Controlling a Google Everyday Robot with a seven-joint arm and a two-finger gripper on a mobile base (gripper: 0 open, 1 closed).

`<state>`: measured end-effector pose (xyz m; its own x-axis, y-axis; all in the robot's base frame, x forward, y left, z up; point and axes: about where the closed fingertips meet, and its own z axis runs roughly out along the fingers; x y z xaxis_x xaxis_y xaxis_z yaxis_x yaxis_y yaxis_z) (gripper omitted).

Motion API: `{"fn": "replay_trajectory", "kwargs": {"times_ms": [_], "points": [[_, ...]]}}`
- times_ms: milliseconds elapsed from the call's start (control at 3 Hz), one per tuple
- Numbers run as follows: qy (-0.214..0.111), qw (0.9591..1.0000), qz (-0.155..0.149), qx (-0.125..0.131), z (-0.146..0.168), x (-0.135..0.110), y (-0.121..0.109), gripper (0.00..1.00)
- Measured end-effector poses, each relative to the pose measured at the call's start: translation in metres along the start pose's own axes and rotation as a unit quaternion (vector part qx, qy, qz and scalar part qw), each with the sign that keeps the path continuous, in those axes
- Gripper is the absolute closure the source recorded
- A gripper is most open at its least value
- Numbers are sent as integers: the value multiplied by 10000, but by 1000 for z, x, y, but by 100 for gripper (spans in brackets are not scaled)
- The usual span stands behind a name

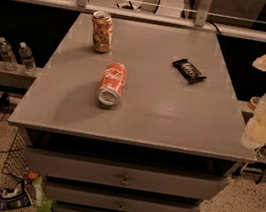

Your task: Move rxbar chocolate near coke can

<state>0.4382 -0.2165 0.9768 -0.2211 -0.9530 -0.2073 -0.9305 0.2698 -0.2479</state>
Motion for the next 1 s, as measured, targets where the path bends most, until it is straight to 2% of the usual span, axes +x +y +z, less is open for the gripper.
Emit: {"fn": "replay_trajectory", "kwargs": {"times_ms": [333, 667, 1000], "points": [[0, 10000, 0, 1, 0, 0, 0, 0], [-224, 9996, 147, 93, 11, -1, -18, 0], [-832, 9944, 571, 317, 35, -6, -77, 0]]}}
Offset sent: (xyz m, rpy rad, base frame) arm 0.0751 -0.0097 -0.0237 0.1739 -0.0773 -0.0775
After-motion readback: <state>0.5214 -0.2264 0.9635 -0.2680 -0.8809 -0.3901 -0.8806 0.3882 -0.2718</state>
